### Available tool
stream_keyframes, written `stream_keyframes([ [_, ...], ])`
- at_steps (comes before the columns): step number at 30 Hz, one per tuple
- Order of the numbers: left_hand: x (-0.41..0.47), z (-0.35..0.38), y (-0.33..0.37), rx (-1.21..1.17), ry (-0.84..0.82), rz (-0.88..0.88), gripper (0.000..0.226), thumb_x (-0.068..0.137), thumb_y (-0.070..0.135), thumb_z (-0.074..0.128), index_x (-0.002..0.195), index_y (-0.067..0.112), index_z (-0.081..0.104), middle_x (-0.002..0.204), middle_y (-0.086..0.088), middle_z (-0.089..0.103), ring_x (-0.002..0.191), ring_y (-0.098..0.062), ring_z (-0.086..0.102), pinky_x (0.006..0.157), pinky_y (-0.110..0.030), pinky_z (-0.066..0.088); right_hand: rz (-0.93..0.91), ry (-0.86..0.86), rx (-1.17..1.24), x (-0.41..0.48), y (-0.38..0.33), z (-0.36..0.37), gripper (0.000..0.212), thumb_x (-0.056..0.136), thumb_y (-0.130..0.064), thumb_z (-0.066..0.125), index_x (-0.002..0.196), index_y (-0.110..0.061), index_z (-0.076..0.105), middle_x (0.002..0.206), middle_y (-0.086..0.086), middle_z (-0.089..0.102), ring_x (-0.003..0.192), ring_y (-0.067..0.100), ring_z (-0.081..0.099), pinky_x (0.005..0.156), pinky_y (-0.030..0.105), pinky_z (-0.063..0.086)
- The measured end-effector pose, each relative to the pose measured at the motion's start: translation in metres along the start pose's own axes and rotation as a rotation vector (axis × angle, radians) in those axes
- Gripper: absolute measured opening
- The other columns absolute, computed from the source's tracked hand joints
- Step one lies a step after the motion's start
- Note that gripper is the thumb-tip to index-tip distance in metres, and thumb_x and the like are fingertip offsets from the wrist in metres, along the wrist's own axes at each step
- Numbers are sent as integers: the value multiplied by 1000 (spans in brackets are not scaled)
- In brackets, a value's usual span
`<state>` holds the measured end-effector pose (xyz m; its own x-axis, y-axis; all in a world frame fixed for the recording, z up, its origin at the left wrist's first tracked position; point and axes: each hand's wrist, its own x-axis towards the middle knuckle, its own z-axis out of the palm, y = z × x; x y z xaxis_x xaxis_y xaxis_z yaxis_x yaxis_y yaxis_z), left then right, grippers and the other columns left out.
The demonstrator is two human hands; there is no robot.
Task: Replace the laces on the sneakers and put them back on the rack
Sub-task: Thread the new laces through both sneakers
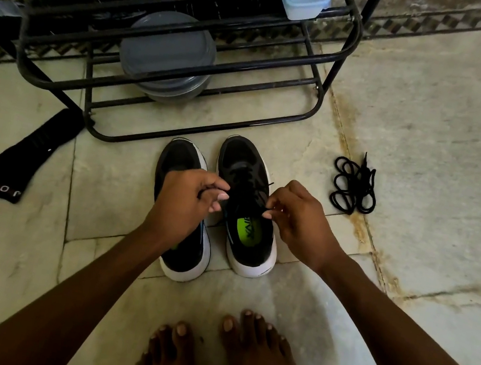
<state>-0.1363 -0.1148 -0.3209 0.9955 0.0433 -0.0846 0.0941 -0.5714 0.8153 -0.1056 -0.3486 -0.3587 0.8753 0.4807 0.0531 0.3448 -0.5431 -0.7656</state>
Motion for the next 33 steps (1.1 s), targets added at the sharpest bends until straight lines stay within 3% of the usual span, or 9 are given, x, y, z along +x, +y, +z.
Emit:
stream_keyframes([
  [3,1,0,5,-55,9,-44,9,95,5,67,89,7,73,70,-2,72,61,-12,70,59,-20,57,-50,7,-60,1,-6,-7,9,96,-3,63,96,-10,57,97,2,51,78,17,54,68,32,50],
  [6,6,0,8,-174,19,-100,7,97,4,66,90,3,68,75,-8,74,63,-20,74,58,-28,60,-149,-108,-94,2,-13,-16,9,92,0,59,97,-8,59,93,6,58,77,24,63,67,44,54],
  [12,12,8,23,-568,75,-386,11,94,5,70,96,-4,65,79,-17,76,72,-30,77,62,-28,62,-434,-300,-250,4,-35,-16,30,74,5,76,102,-4,77,95,12,66,71,28,66,55,37,55],
  [16,13,22,23,-410,6,-256,5,96,5,65,93,2,64,73,0,76,70,-10,73,64,-22,57,-494,-186,-271,15,-50,-14,27,81,2,75,108,-4,76,100,14,65,75,29,66,56,37,56],
  [19,13,28,21,-345,-60,-197,11,100,-1,55,93,6,60,75,5,73,73,-5,71,67,-18,53,-462,-83,-230,27,-50,-19,24,85,2,66,107,-2,76,96,16,66,70,28,64,54,36,55],
  [23,11,34,21,-316,-77,-213,15,107,19,51,93,17,54,75,6,64,67,4,61,65,-15,45,-332,-14,-176,37,-42,-24,22,78,2,72,98,-4,77,89,11,67,67,25,66,59,39,56],
  [27,10,39,23,-397,-130,-212,21,109,25,44,92,12,47,70,0,60,70,-7,65,73,-17,49,-128,75,-43,35,-33,-21,11,84,-3,70,88,-13,74,81,0,70,70,12,65,65,28,53],
  [30,9,43,21,-360,-171,-184,24,109,28,45,94,10,49,75,-2,57,71,-6,57,74,-23,46,51,45,131,32,-26,-19,10,86,-6,74,86,-15,71,77,-7,70,73,11,66,66,16,49],
  [33,8,43,19,-364,-195,-151,18,106,20,52,95,6,52,76,0,57,73,-8,56,78,-28,47,115,14,241,30,-22,-19,10,88,-5,74,87,-15,70,76,-6,69,72,13,68,67,23,55],
])
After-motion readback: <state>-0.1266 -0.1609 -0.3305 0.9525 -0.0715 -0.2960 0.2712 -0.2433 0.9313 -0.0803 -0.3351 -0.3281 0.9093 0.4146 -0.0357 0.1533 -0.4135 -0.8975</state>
